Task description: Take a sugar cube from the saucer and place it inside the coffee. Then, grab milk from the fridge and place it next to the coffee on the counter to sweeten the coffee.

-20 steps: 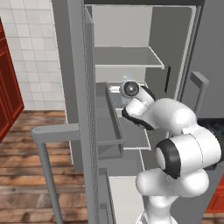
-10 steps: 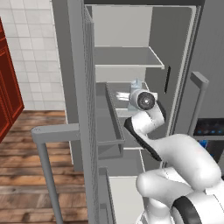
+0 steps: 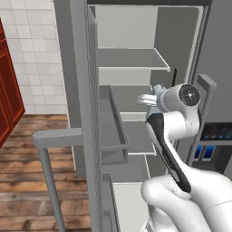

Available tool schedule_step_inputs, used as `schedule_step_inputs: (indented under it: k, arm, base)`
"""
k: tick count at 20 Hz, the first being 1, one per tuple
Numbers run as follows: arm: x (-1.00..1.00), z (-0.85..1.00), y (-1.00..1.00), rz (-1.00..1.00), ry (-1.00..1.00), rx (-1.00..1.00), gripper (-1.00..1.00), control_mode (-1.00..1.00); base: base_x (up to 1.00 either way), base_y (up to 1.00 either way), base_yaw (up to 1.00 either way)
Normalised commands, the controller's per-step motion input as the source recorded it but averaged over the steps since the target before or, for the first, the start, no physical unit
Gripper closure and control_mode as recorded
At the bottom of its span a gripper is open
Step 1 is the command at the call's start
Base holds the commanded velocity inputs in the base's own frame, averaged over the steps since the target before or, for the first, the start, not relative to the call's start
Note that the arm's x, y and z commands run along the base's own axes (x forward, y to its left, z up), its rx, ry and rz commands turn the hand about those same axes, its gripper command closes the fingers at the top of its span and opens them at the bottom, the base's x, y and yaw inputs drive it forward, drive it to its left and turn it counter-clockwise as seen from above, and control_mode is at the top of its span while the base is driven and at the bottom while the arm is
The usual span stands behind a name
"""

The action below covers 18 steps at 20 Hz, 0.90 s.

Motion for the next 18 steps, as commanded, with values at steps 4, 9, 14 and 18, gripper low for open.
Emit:
schedule_step_inputs:
  k: [4,9,14,18]
  arm:
    - [-0.66,0.00,0.00,0.00,0.00,0.00,1.00,-1.00]
    - [-0.49,0.00,-0.02,0.02,0.00,0.01,1.00,1.00]
    - [0.00,0.00,0.00,0.00,0.00,0.00,1.00,1.00]
    - [0.00,0.00,0.00,0.00,0.00,0.00,1.00,1.00]
  base:
    - [0.00,0.00,0.00]
    - [-0.40,-0.14,0.08]
    - [-1.00,-0.42,0.46]
    - [-0.91,-0.10,0.84]
